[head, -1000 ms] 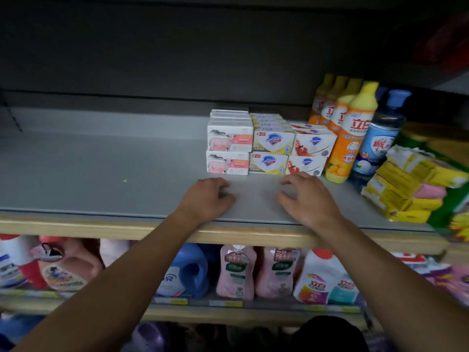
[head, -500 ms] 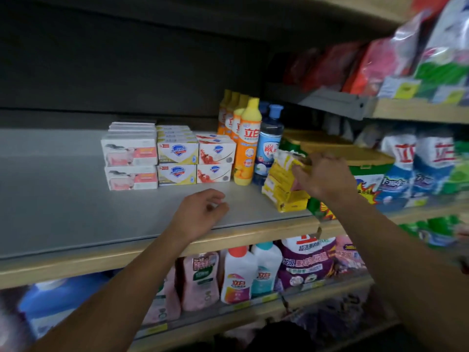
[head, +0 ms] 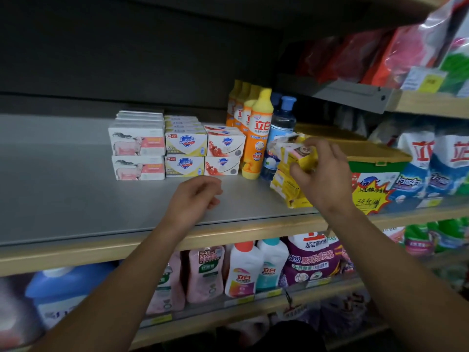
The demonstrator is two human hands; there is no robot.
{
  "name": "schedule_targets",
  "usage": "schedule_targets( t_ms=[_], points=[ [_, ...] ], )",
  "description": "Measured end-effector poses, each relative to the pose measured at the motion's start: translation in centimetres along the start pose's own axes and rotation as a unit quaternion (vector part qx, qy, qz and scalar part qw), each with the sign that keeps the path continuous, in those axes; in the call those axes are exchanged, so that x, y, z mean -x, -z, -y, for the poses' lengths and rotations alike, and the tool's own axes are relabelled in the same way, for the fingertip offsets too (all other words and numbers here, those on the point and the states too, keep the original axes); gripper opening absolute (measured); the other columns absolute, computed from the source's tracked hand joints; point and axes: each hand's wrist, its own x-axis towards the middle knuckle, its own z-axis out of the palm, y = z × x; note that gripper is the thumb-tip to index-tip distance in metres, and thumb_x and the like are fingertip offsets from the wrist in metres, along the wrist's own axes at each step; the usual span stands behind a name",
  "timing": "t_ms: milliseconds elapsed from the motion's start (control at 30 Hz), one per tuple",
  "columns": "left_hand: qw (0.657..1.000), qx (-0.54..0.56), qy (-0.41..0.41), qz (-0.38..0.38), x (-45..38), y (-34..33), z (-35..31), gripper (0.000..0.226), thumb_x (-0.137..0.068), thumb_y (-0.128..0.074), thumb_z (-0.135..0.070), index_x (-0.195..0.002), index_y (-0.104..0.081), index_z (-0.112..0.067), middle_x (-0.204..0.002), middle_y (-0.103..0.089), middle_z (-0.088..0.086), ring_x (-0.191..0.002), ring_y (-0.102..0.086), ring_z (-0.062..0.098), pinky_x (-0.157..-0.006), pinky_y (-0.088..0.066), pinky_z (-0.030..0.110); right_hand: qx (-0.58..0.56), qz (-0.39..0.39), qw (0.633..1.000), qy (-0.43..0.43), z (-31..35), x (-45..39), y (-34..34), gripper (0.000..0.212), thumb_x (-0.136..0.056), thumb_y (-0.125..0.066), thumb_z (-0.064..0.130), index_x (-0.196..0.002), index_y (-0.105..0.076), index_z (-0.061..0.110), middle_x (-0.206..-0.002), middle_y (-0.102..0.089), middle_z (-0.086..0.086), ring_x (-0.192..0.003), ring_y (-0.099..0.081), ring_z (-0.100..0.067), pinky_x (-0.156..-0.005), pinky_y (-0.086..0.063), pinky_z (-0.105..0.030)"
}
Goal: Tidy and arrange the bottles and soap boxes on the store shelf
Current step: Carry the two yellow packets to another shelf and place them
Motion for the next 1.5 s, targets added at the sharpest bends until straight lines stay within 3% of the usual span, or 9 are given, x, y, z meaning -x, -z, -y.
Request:
schedule_targets(
  t_ms=[233, 467, 600, 800, 967, 1100, 1200, 1300, 1500],
  points=[
    [0.981, 0.169, 0.059, 0.071, 0.1, 0.8, -0.4, 0.059, -0.08, -0.055, -0.061, -0.106, -0.068, -0.009, -0.095, -0.074, 0.018, -0.084, -0.072, 0.031, -0.068, -0.058, 0.032, -0.125, 0.075, 0.983, 0.114, 7.4, 5.1, -5.1, 0.063, -0.077, -0.078, 0.024, -0.133, -0.05, 0.015, -0.134, -0.051, -0.006, -0.123, -0.046, -0.023, -0.1, -0.037, -0.027],
    [0.965, 0.251, 0.069, -0.009, -0.1, 0.7, -0.3, 0.017, -0.093, -0.059, -0.007, -0.108, -0.066, -0.007, -0.098, -0.075, 0.011, -0.087, -0.072, 0.023, -0.065, -0.057, 0.029, -0.093, 0.19, 0.969, 0.125, 7.1, 5.6, -5.2, 0.064, -0.086, -0.064, 0.044, -0.141, -0.044, 0.019, -0.141, -0.048, -0.003, -0.127, -0.044, -0.019, -0.103, -0.036, -0.028],
    [0.973, 0.22, 0.068, 0.01, -0.3, 0.6, 0.0, 0.022, -0.093, -0.058, -0.007, -0.114, -0.063, -0.005, -0.107, -0.073, 0.011, -0.1, -0.07, 0.027, -0.081, -0.058, 0.04, 0.07, 0.051, 0.996, -0.008, 3.1, 1.6, -1.1, 0.049, -0.097, -0.043, 0.046, -0.127, -0.057, 0.01, -0.126, -0.058, -0.015, -0.115, -0.05, -0.033, -0.092, -0.043, -0.039],
    [0.983, 0.173, 0.065, 0.017, -0.1, 0.5, 0.0, 0.018, -0.091, -0.06, -0.007, -0.107, -0.067, -0.011, -0.107, -0.073, 0.01, -0.099, -0.07, 0.028, -0.09, -0.055, 0.051, 0.266, 0.234, 0.919, -0.175, 0.1, -1.1, 0.2, 0.062, -0.1, -0.021, 0.053, -0.121, -0.055, 0.006, -0.125, -0.056, -0.022, -0.119, -0.048, -0.04, -0.098, -0.042, -0.049],
    [0.986, 0.156, 0.06, 0.026, -0.1, 0.6, 0.2, 0.016, -0.09, -0.062, -0.009, -0.105, -0.068, -0.012, -0.103, -0.074, 0.009, -0.098, -0.07, 0.028, -0.087, -0.056, 0.048, 0.113, 0.237, 0.931, -0.253, -0.8, -1.6, -0.7, 0.046, -0.097, -0.041, 0.047, -0.116, -0.046, 0.006, -0.112, -0.06, -0.019, -0.105, -0.057, -0.036, -0.087, -0.041, -0.041],
    [0.986, 0.152, 0.062, 0.031, -0.2, 0.7, 0.3, 0.016, -0.09, -0.062, -0.009, -0.105, -0.068, -0.012, -0.102, -0.075, 0.008, -0.097, -0.071, 0.027, -0.085, -0.057, 0.046, -0.024, 0.258, 0.908, -0.328, -1.4, -2.9, -0.1, 0.037, -0.084, -0.064, 0.039, -0.09, -0.073, 0.004, -0.081, -0.072, -0.002, -0.08, -0.059, -0.018, -0.067, -0.039, -0.029],
    [0.986, 0.148, 0.064, 0.032, -0.3, 0.7, 0.3, 0.019, -0.09, -0.063, -0.009, -0.108, -0.067, -0.01, -0.104, -0.074, 0.009, -0.097, -0.071, 0.026, -0.087, -0.056, 0.048, -0.005, 0.267, 0.911, -0.316, -0.9, -3.5, 0.0, 0.027, -0.078, -0.071, 0.033, -0.063, -0.071, 0.011, -0.054, -0.067, 0.005, -0.079, -0.061, -0.018, -0.069, -0.044, -0.029],
    [0.988, 0.138, 0.064, 0.031, -0.3, 0.7, 0.4, 0.019, -0.089, -0.064, -0.009, -0.109, -0.066, -0.009, -0.105, -0.073, 0.011, -0.097, -0.071, 0.028, -0.088, -0.055, 0.052, 0.059, 0.292, 0.914, -0.274, -0.1, -4.4, -0.2, 0.026, -0.072, -0.075, 0.029, -0.082, -0.071, 0.006, -0.078, -0.074, -0.007, -0.09, -0.066, -0.024, -0.092, -0.051, -0.038],
    [0.99, 0.124, 0.064, 0.031, -0.3, 0.6, 0.4, 0.022, -0.089, -0.065, -0.011, -0.112, -0.066, -0.009, -0.107, -0.073, 0.01, -0.099, -0.07, 0.027, -0.091, -0.054, 0.054, 0.126, 0.39, 0.88, -0.242, 2.0, -5.5, -0.1, 0.031, -0.074, -0.079, 0.022, -0.065, -0.053, 0.007, -0.066, -0.062, -0.004, -0.055, -0.053, -0.012, -0.047, -0.037, -0.018]
  ],
)
